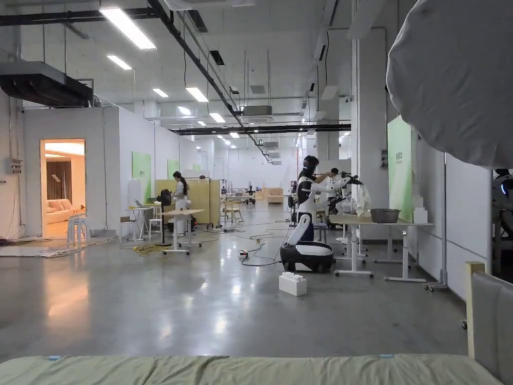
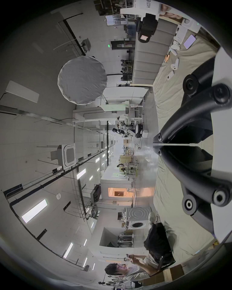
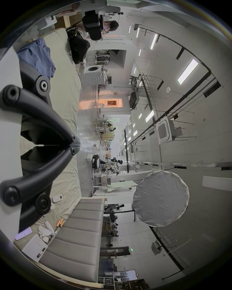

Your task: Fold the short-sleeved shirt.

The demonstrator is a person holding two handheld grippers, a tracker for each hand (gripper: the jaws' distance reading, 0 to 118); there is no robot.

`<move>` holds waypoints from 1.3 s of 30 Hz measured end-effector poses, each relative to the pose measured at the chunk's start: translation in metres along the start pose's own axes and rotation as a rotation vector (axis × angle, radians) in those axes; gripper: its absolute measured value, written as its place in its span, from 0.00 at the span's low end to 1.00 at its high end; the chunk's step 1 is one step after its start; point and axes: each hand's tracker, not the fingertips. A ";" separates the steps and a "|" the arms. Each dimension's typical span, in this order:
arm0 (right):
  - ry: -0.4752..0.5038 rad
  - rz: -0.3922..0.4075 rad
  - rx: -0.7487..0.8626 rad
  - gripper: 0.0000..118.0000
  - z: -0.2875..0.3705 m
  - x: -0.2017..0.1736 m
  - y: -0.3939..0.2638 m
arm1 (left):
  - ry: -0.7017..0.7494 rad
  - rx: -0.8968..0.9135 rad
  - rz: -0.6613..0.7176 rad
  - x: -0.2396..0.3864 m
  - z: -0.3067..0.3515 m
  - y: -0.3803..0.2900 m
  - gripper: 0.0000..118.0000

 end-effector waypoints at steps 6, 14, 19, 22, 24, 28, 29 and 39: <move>-0.037 0.856 0.038 0.01 -0.016 -0.033 -0.003 | 0.073 -0.028 -0.814 0.031 -0.023 -0.021 0.01; 0.563 1.666 -0.089 0.01 0.022 -0.040 -0.123 | -0.339 -0.278 -1.648 0.026 0.019 -0.181 0.01; 0.482 1.588 -0.191 0.01 0.031 -0.036 -0.144 | -0.466 -0.377 -1.718 0.009 0.042 -0.209 0.01; 0.295 1.349 -0.106 0.01 0.022 -0.031 -0.111 | -0.323 -0.362 -1.433 0.016 0.022 -0.161 0.01; 0.126 1.090 0.007 0.01 0.021 -0.024 -0.082 | -0.218 -0.304 -1.083 0.019 0.008 -0.117 0.01; -0.033 0.394 0.033 0.01 0.023 -0.013 -0.027 | -0.081 -0.086 -0.236 0.000 0.008 -0.042 0.01; -0.035 0.232 0.012 0.01 0.026 -0.007 -0.022 | -0.123 -0.056 -0.003 -0.010 0.014 -0.034 0.01; 0.009 0.061 -0.053 0.01 0.037 -0.003 -0.026 | -0.214 -0.107 0.124 0.006 0.033 -0.037 0.01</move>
